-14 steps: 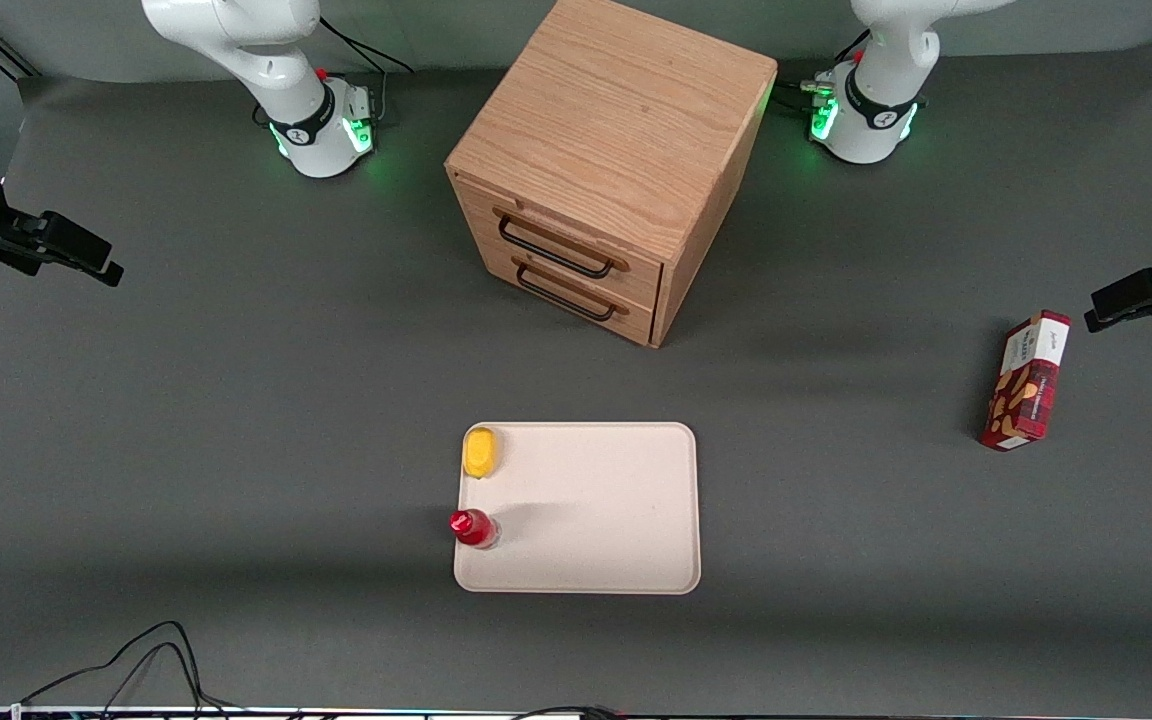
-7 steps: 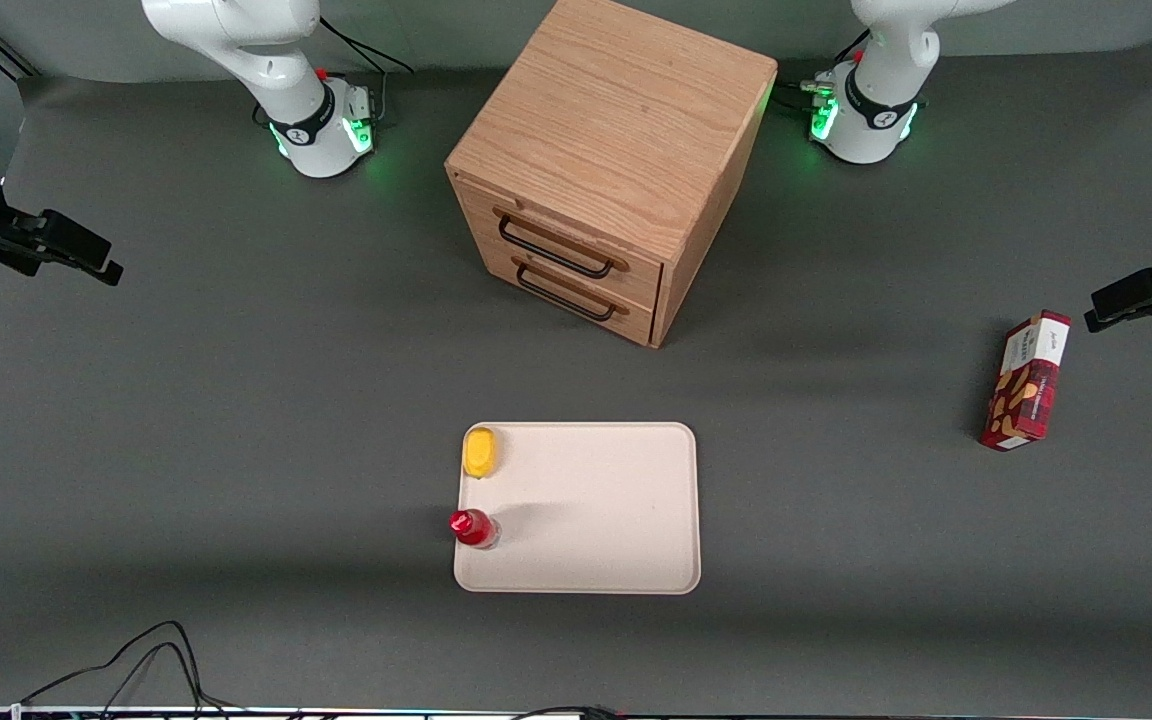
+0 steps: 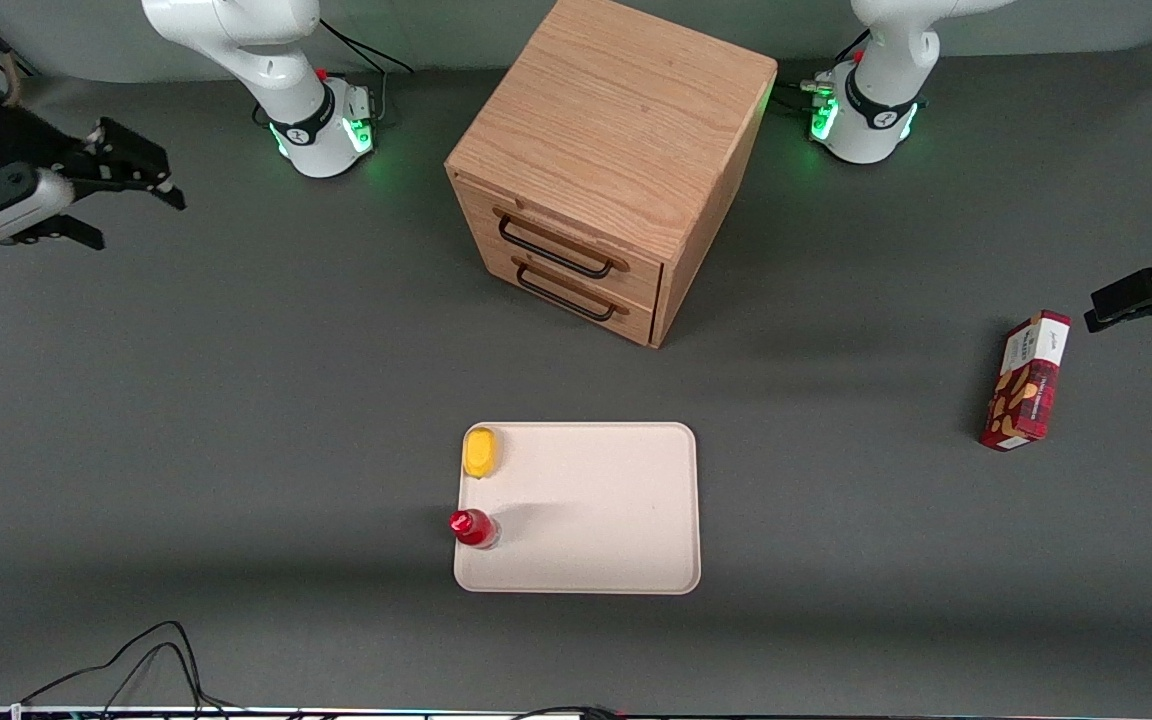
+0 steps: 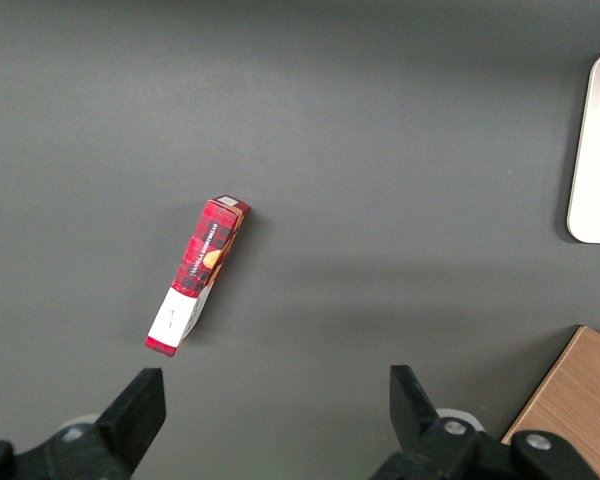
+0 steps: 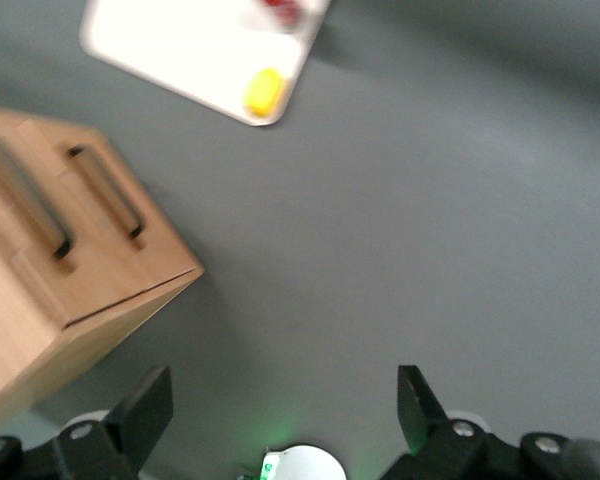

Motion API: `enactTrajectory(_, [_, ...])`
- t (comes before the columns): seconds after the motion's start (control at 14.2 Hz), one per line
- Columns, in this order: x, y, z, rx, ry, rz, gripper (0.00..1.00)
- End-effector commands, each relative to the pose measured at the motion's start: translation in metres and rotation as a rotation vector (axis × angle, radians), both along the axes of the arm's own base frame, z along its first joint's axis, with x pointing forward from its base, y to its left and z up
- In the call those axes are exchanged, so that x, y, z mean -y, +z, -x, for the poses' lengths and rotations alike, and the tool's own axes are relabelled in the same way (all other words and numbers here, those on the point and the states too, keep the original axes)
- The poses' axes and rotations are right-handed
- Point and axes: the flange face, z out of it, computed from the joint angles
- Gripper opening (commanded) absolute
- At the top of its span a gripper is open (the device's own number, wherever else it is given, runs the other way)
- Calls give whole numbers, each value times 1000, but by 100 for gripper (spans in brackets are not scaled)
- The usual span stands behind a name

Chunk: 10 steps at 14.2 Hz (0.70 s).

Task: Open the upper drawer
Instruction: 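Move the right gripper toward the upper drawer's black handle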

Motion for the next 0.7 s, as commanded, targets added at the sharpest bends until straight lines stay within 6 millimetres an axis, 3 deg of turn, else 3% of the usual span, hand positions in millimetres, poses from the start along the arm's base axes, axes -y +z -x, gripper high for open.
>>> enactTrajectory(0.0, [-49,-7,3,-45,177,-174,100])
enactTrajectory(0.14, [-85,-28,-2,-110,287,-324,100])
enactTrajectory(0.28, [-139,-53,3,-171,401,-362,100])
enactTrajectory(0.35, [-157,-73,0,-206,425,-372,100])
enactTrajectory(0.42, [-174,-97,-7,-249,443,-389,100])
enactTrajectory(0.63, [-204,-141,-8,-266,447,-389,100])
